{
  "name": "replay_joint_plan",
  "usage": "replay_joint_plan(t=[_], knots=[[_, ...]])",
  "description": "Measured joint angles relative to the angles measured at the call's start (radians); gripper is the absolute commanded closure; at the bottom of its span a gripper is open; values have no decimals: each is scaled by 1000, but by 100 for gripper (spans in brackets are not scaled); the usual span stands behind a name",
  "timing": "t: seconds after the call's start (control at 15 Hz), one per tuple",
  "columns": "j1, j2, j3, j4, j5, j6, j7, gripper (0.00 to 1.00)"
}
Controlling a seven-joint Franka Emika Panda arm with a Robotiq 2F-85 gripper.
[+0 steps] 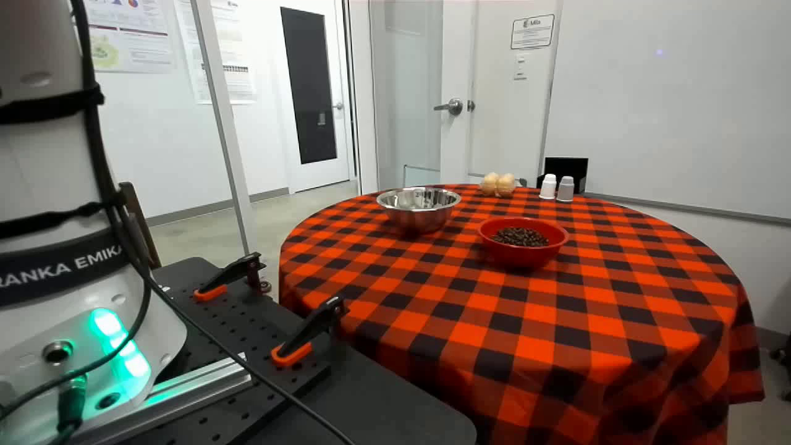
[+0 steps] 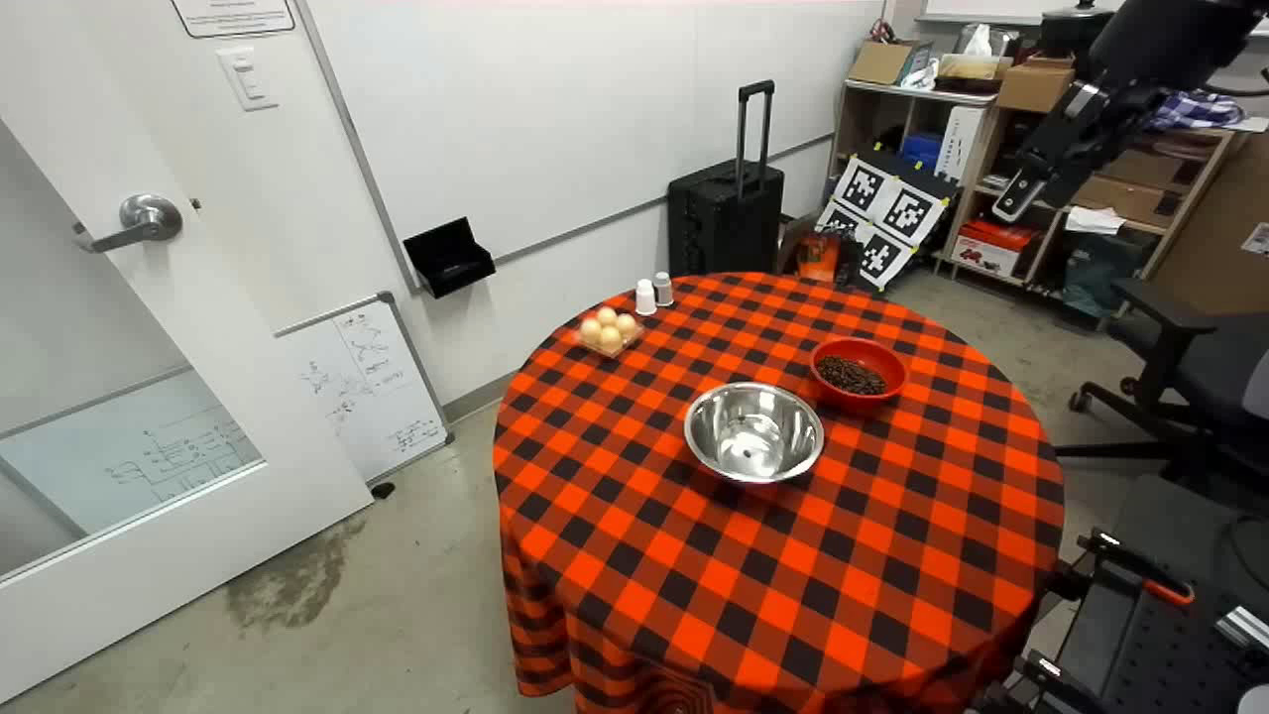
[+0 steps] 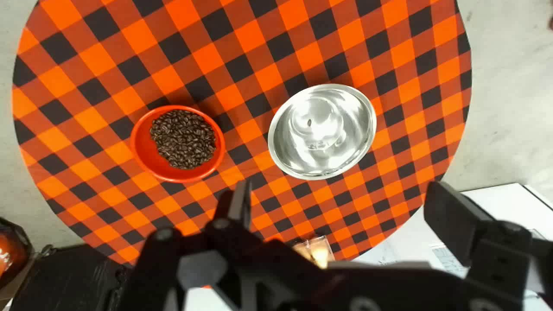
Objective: Pour the contents from the red bowl into the silver bowl
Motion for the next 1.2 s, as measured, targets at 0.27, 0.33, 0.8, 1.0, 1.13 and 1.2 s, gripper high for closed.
replay_joint_plan(t=[0.27,0.33,0.8,1.0,1.13,1.2], knots=[[-2,7,-5,-2,0,0,-5,0],[-2,19,-17,-4,0,0,-18,0],[12,346,-242,24,114,161,-285,0],[41,538,-322,80,222,211,-391,0],[38,666,-329,132,292,228,-439,0],[19,728,-308,159,316,243,-446,0]])
